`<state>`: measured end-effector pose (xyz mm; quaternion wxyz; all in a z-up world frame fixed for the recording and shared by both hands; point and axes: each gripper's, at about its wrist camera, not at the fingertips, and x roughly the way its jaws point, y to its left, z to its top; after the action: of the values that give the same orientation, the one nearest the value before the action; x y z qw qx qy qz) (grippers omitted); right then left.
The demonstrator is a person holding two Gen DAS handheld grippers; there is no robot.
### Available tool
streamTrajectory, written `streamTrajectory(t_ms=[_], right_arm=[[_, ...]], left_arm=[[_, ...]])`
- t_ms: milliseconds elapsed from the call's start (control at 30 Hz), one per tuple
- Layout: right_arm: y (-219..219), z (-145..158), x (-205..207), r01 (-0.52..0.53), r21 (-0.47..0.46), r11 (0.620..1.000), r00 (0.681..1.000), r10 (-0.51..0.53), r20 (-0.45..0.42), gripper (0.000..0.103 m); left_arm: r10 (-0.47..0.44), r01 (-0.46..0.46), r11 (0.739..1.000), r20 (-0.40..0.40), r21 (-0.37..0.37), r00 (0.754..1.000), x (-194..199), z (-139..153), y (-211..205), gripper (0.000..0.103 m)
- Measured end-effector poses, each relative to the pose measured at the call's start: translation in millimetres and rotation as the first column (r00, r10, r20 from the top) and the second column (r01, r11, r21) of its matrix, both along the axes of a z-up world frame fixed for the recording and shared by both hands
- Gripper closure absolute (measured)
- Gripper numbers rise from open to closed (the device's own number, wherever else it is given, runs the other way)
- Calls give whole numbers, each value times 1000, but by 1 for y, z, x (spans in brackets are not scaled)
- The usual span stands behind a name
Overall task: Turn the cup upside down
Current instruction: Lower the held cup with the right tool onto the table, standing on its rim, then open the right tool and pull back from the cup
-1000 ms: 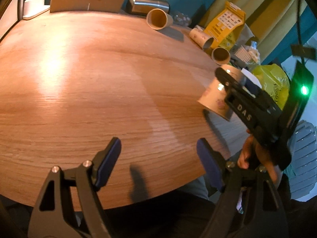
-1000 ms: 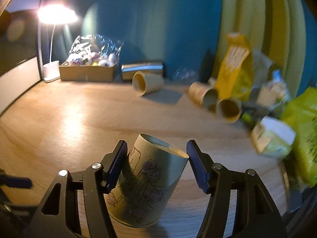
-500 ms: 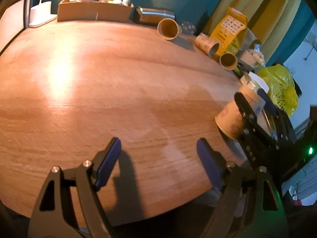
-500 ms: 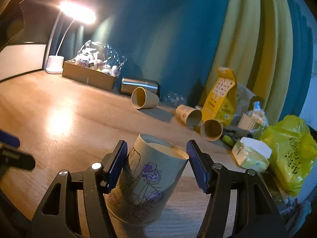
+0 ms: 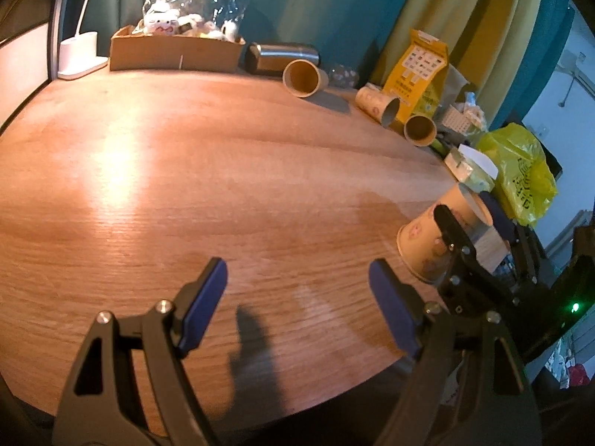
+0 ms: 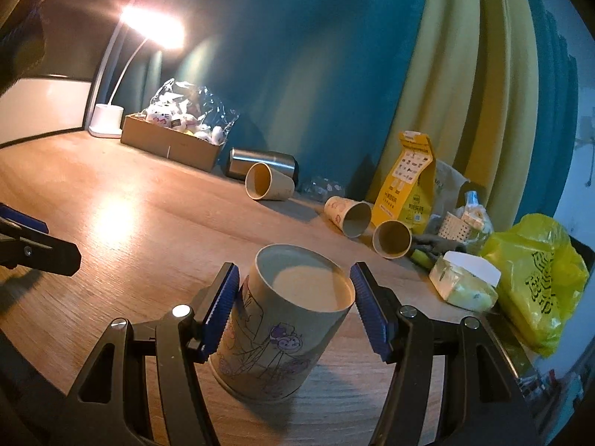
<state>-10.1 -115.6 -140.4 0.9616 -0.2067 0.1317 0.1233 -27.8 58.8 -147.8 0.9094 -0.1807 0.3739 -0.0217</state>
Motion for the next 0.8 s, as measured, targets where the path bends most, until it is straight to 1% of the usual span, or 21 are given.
streamTrajectory(t_ms=[233,333,500,800], right_arm=[[-8,3,8,-11,58,998,997,15,-70,38],[-12,6,9,-13,85,996,995,21,-93,36],[-25,20,9,5,159,987,992,15,-123,24],[-45,56,4,34,229,973,989,1,-149,24]], left_arm=[[8,-9,999,30,32,1000,-4,5,-5,23],[12,-14,999,39,51,999,-4,7,-9,23],[8,-12,997,55,75,998,-6,15,-19,23],[0,-11,996,113,94,994,-18,45,-34,23]])
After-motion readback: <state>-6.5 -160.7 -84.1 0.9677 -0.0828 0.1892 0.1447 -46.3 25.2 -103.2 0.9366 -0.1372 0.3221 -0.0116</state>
